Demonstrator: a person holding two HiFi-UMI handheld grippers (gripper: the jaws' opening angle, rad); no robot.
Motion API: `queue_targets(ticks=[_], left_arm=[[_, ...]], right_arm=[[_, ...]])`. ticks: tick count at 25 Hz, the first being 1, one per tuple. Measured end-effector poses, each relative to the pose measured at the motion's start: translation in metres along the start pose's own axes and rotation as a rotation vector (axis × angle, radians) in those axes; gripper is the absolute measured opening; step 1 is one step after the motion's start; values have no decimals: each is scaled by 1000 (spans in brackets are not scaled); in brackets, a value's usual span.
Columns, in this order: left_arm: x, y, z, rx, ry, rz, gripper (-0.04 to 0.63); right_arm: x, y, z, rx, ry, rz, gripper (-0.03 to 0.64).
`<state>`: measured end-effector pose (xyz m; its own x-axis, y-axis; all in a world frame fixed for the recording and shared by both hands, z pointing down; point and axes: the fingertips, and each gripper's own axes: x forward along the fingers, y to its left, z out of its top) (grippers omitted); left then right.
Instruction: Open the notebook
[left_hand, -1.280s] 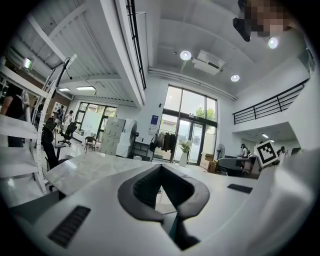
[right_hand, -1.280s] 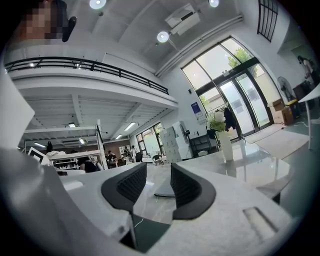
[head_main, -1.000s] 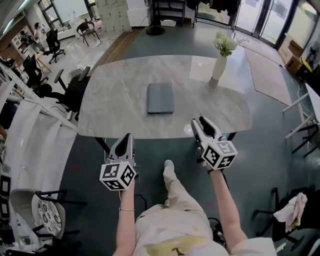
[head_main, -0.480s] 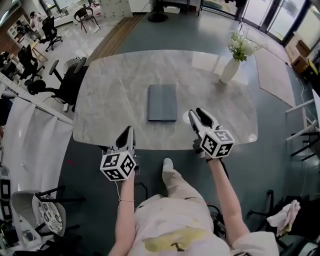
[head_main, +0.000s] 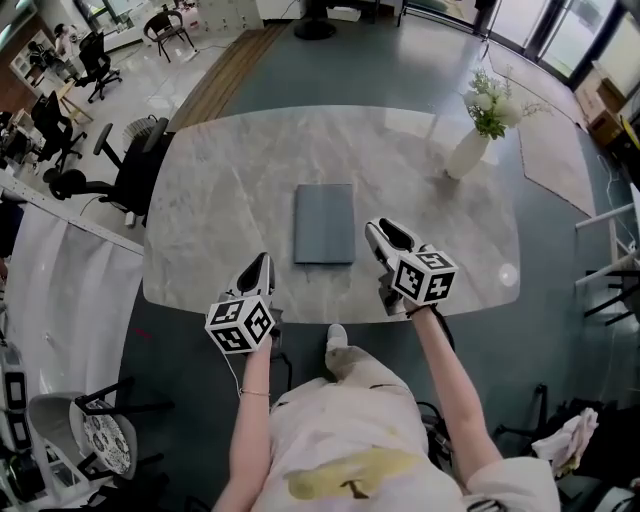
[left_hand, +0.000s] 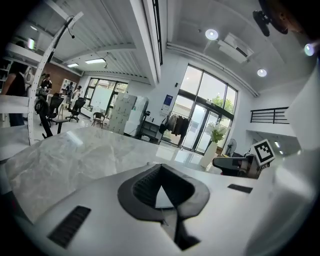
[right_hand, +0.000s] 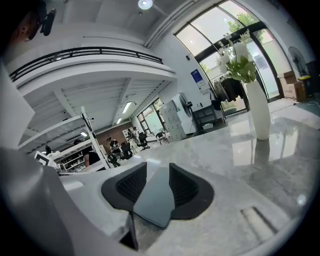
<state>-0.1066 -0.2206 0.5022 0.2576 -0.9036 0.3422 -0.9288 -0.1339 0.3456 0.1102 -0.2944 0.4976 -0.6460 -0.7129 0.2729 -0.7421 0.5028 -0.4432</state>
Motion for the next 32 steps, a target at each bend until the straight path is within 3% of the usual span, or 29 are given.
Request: queue_targets(ticks=[20,32], left_arm=[[91,35,-40,-97,229,-20,0],[111,45,-44,-129,254,-9,0]], right_arm=[[109,-70,-78,196,326,-78,135],[127,-69,-96,215,502,-38,135]])
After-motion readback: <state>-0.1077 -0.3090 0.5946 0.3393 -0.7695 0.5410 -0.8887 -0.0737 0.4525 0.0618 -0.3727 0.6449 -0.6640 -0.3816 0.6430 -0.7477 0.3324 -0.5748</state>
